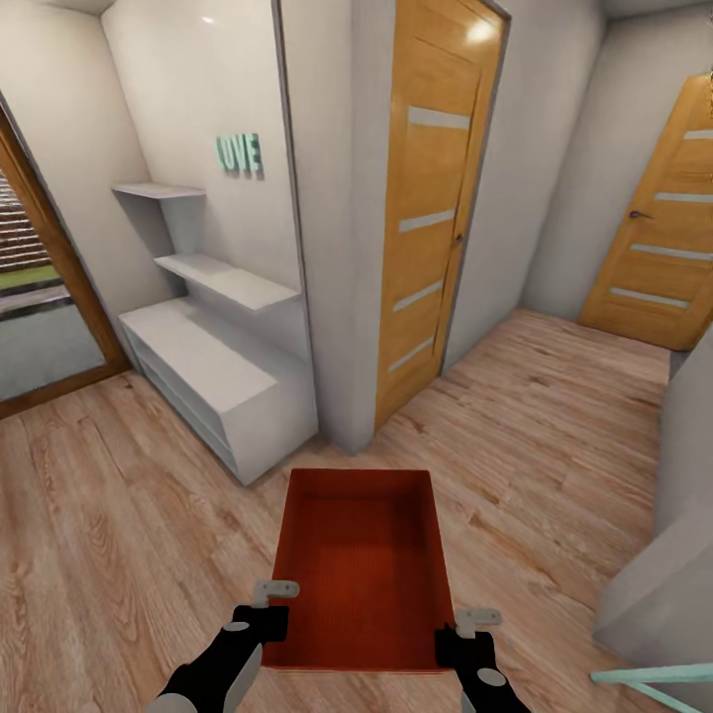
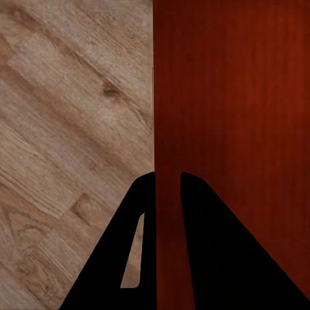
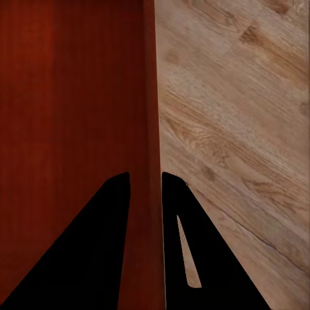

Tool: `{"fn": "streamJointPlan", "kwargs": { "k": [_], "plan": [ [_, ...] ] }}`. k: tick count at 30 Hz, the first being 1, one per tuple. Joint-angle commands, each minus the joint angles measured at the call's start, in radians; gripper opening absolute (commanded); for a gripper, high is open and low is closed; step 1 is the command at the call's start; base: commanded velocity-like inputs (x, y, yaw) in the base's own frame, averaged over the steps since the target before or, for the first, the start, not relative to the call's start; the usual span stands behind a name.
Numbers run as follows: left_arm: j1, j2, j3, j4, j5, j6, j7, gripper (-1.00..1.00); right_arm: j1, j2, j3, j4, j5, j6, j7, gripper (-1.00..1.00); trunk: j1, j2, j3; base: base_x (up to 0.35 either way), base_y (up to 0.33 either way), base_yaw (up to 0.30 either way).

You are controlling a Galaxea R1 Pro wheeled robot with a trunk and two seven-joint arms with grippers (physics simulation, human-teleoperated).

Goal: Move the two storage containers from the living room to the garage. In the garage, place one container on the floor and stack the other container on top of it (either order is fine).

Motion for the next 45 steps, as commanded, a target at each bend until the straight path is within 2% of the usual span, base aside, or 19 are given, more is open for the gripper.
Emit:
{"fn": "streamJointPlan", "kwargs": {
  "k": [1,28,45],
  "plan": [
    [-0.001,-0.007,-0.012,-0.005,-0.001,0.006,-0.033,-1.0,0.0,0.002,-0.006,0.004,0.003,0.013,-0.017,-1.0,0.001,-0.001,-0.001,0.216,0.0,-0.131],
    [-0.001,-0.007,-0.012,-0.005,-0.001,0.005,-0.033,-1.0,0.0,0.002,-0.007,0.004,0.0,0.013,-0.017,-1.0,0.001,-0.001,-0.001,0.013,0.0,-0.266],
    [-0.001,-0.007,-0.012,-0.005,-0.001,0.007,-0.033,-1.0,0.0,0.002,-0.007,0.004,0.0,0.013,-0.017,-1.0,0.001,-0.001,-0.001,0.273,0.0,-0.02]
  ]
}}
